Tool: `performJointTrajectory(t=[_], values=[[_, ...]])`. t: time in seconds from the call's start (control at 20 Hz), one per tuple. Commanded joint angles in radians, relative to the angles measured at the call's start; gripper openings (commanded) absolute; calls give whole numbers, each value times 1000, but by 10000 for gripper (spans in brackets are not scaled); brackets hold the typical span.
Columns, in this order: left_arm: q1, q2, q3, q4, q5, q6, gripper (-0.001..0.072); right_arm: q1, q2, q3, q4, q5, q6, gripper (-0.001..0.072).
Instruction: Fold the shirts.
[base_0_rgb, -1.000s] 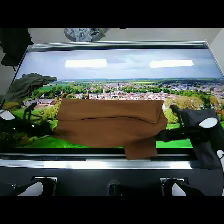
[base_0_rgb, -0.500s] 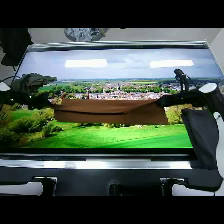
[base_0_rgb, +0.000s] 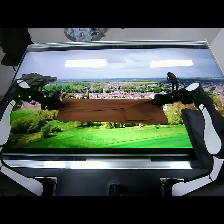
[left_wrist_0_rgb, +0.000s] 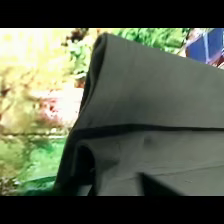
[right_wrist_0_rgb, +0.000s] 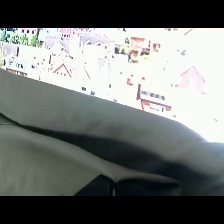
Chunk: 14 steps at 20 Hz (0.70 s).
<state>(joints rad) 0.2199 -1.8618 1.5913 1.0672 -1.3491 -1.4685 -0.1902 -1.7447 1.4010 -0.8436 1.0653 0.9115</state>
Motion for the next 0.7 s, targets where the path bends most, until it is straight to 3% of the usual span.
performJointTrajectory(t=[0.0,0.05,0.15,0.25,0.65], values=[[12,-17,42,45,-53,-40,618,-27,-1,51,-11,132,-101,501],[27,2,56,56,-71,-39,616,-52,14,76,-37,217,-142,702],[55,60,61,69,-71,-39,608,-108,56,95,-140,287,-142,710],[72,126,61,68,-74,-39,607,-171,64,91,-219,291,-61,713],[14,331,60,70,-100,-34,597,-214,-134,76,-16,348,-22,716]])
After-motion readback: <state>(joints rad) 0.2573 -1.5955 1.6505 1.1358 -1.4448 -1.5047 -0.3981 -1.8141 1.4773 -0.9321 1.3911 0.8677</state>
